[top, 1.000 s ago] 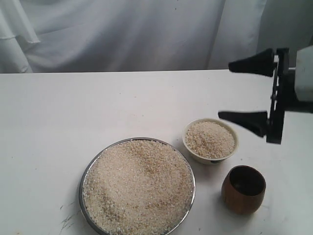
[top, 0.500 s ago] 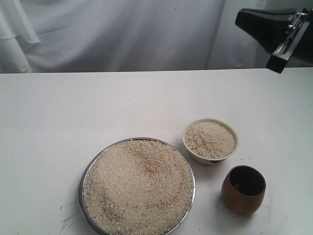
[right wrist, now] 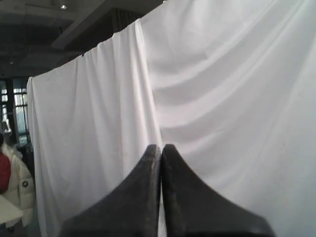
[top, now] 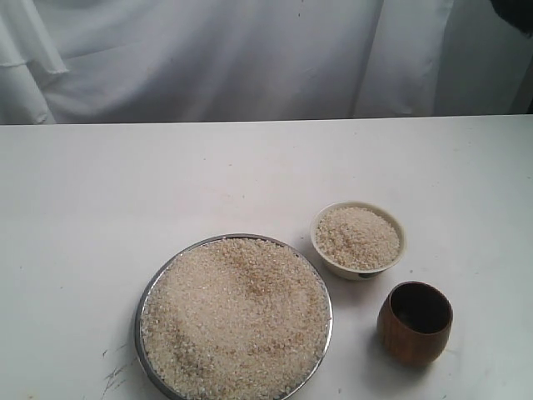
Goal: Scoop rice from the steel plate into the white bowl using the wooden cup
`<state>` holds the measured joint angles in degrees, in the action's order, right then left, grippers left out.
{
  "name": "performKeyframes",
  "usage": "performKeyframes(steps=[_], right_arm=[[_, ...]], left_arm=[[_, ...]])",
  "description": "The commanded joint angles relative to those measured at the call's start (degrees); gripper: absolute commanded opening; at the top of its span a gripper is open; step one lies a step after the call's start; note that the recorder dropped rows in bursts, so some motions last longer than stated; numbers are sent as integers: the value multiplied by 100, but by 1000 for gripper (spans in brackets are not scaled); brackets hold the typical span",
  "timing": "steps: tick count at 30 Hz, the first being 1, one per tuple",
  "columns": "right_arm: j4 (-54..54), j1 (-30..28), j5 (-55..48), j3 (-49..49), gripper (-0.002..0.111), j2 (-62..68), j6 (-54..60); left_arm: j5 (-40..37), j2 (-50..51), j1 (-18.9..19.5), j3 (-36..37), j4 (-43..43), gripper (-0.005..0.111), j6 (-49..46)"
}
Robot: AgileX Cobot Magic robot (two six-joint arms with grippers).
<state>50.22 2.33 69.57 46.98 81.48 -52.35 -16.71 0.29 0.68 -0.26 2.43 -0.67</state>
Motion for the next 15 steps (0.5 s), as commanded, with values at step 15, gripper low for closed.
performKeyframes(steps=[15], right_arm=[[-1035, 394, -5801, 16, 0, -1646, 315]], left_arm=[[36, -29, -9, 26, 4, 0, 18]])
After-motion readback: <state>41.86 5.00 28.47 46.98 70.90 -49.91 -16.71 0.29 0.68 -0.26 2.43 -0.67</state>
